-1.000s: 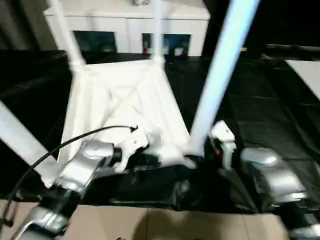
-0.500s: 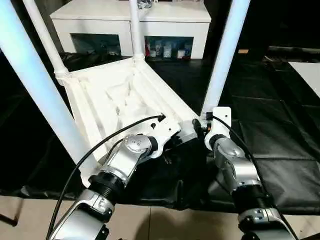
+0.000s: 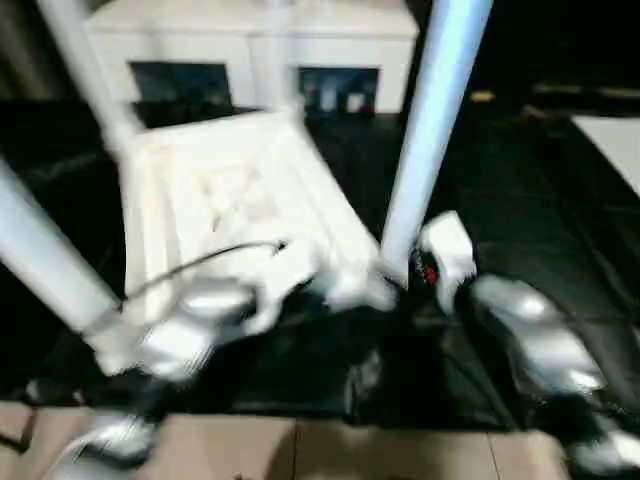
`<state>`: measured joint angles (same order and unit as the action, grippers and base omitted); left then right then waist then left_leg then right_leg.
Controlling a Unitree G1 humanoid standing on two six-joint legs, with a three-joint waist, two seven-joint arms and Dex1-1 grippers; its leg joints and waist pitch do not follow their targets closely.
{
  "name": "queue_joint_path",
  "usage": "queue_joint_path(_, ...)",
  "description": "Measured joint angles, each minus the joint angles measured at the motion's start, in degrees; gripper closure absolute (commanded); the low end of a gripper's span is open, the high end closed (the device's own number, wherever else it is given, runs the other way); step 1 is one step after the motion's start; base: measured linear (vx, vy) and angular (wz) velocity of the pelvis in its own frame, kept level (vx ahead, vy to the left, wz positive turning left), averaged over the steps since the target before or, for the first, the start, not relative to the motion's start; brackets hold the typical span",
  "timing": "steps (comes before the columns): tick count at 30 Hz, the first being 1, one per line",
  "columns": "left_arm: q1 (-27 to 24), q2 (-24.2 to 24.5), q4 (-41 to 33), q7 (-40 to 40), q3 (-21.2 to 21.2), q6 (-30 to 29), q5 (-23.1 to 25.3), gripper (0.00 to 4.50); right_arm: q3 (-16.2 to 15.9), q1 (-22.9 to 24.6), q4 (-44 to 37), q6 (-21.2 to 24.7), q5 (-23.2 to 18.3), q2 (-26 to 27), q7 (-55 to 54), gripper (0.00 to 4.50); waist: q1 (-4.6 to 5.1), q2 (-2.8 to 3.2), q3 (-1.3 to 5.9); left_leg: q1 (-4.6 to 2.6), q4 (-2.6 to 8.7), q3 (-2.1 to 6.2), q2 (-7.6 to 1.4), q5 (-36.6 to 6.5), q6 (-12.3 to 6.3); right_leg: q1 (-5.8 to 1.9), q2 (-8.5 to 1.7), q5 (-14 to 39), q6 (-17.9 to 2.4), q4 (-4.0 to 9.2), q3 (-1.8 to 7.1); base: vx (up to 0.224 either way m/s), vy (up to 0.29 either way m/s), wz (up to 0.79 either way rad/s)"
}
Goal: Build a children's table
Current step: Rotate leg to tighten
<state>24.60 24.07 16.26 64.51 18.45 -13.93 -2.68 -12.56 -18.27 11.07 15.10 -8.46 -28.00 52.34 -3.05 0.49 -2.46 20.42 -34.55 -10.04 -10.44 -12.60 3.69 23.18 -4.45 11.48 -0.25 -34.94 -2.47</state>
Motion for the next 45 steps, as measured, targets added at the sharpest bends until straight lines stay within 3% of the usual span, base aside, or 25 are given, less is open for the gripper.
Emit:
queue_joint_path(6, 0.0, 0.7, -0.2, 1.6, -0.1, -0.2, -0.1, 4.5, -0.5, 0.4, 0.8, 1.1, -0.4, -0.5, 3.5, 0.64, 0.27, -0.39, -0.25, -0.18, -0.12, -0.09, -0.02, 0.0, 0.03, -0.06, -0.05, -0.1, -0.1, -0.14, 0.04, 0.0, 0.0, 0.0)
queue_joint_path(11, 0.0, 0.8, -0.2, 2.0, -0.1, -0.3, -0.4, 4.5, -0.2, 0.3, 1.1, 1.7, -0.9, -0.3, 3.6, 1.17, 0.27, -0.4, -0.25, -0.2, -0.1, -0.1, -0.03, 0.0, 0.04, -0.06, -0.03, -0.1, -0.1, -0.17, 0.04, 0.0, 0.0, 0.0)
queue_joint_path(16, 0.0, 0.8, -0.2, 2.3, -0.2, -0.3, -0.5, 4.5, 0.4, 0.3, 1.1, 2.3, -1.4, 0.0, 4.0, 1.33, 0.28, -0.4, -0.25, -0.19, -0.11, -0.1, -0.03, 0.0, 0.03, -0.06, -0.03, -0.1, -0.1, -0.17, 0.04, 0.0, 0.0, 0.0)
queue_joint_path(29, 0.0, 0.8, -0.1, 3.3, -0.3, -0.3, -0.6, 4.5, 1.0, 0.9, 1.1, 3.1, -2.9, 0.1, 5.0, 1.35, 0.14, -0.4, -0.25, -0.19, -0.16, -0.1, -0.04, 0.0, 0.03, -0.06, -0.03, -0.1, -0.1, -0.23, 0.04, 0.0, 0.0, 0.0)
queue_joint_path(31, 0.0, 0.8, -0.1, 3.3, -0.3, -0.3, -0.7, 4.5, 1.0, 0.9, 1.1, 3.1, -2.9, 0.2, 5.0, 0.8, 0.12, -0.4, -0.26, -0.19, -0.18, -0.1, -0.04, 0.0, 0.03, -0.06, -0.03, -0.1, -0.1, -0.25, 0.04, 0.0, 0.0, 0.0)
queue_joint_path(35, 0.0, 0.8, 0.1, 3.4, -0.3, -0.3, -0.7, 4.5, 1.6, 0.8, 1.1, 4.3, -4.0, 0.9, 5.4, 0.31, 0.06, -0.4, -0.25, -0.2, -0.2, -0.1, -0.06, 0.0, 0.03, -0.06, -0.03, -0.1, -0.1, -0.29, 0.04, 0.0, 0.0, 0.0)
queue_joint_path(45, 0.1, 0.7, 0.4, 3.3, -0.3, 0.2, -0.6, 4.5, 1.9, 0.7, 0.9, 3.3, -4.7, 2.3, 5.6, 0.23, 0.01, -0.39, -0.25, -0.22, -0.25, -0.1, -0.06, 0.0, 0.03, -0.06, -0.03, -0.1, -0.1, -0.35, 0.05, 0.0, 0.0, 0.0)
